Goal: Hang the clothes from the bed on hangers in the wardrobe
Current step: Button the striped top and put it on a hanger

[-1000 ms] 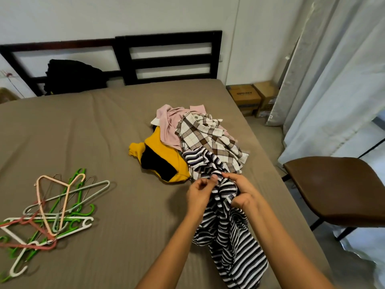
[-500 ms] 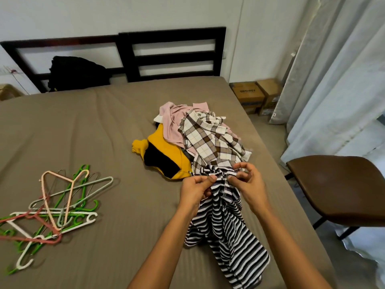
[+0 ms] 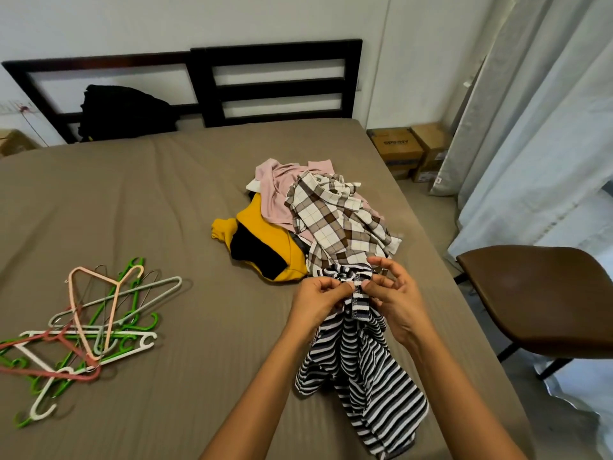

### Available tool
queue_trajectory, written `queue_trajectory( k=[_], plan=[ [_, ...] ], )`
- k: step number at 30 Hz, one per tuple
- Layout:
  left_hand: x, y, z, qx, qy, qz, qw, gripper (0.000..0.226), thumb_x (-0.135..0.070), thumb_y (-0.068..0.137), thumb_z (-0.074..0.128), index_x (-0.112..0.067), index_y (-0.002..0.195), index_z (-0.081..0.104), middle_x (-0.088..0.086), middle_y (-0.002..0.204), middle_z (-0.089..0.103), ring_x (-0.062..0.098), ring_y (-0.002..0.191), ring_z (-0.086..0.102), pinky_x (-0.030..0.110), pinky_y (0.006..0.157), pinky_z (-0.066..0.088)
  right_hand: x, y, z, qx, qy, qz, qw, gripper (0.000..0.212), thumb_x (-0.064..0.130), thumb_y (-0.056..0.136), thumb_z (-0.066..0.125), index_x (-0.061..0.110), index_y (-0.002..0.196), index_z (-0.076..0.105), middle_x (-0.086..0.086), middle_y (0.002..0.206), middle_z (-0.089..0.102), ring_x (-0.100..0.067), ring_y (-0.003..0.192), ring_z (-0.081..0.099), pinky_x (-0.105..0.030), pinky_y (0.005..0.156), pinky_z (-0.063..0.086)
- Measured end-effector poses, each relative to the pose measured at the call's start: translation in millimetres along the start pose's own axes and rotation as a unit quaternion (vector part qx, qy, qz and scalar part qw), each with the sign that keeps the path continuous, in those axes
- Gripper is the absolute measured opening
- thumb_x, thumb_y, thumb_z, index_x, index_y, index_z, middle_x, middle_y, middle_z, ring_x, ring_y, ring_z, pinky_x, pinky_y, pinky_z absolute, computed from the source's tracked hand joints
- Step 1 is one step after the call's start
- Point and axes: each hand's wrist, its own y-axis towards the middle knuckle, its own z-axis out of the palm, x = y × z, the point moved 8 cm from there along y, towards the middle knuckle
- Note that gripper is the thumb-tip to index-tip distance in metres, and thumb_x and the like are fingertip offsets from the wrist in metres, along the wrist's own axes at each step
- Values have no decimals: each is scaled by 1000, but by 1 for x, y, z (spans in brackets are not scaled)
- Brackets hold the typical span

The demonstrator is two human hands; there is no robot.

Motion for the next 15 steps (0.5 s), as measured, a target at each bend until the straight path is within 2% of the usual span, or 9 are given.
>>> queue_trajectory(
  k=[5,9,11,15],
  plan=[
    [-6,1,0,36,42,24,998,22,-16,83,71,-12,64,59,-5,52,45,7,48,38,19,48,31,2,-3,1,-9,12,-3,1000,46,-25,75,55,9,106,58,3,60,59,-7,57,64,-20,56,54],
    [-5,0,-1,45,93,38,994,22,-20,81,73,-17,63,60,-8,51,45,9,52,38,25,53,32,10,-5,-2,-36,-114,-60,991,41,-18,76,61,11,105,59,-2,70,51,-1,53,56,-16,49,46],
    [-4,1,-2,41,118,40,991,21,-24,79,74,-19,63,61,-7,53,48,10,54,41,28,56,35,14,-6,0,-30,-176,-83,980,39,-16,77,62,14,103,60,-2,70,52,-1,55,55,-16,51,46],
    [-4,1,-3,41,155,48,986,22,-30,76,74,-14,66,63,-3,55,53,10,54,45,30,57,37,16,-9,5,-7,-210,-97,973,38,-15,78,62,16,100,60,-1,71,56,2,58,58,-14,54,48]
  ],
)
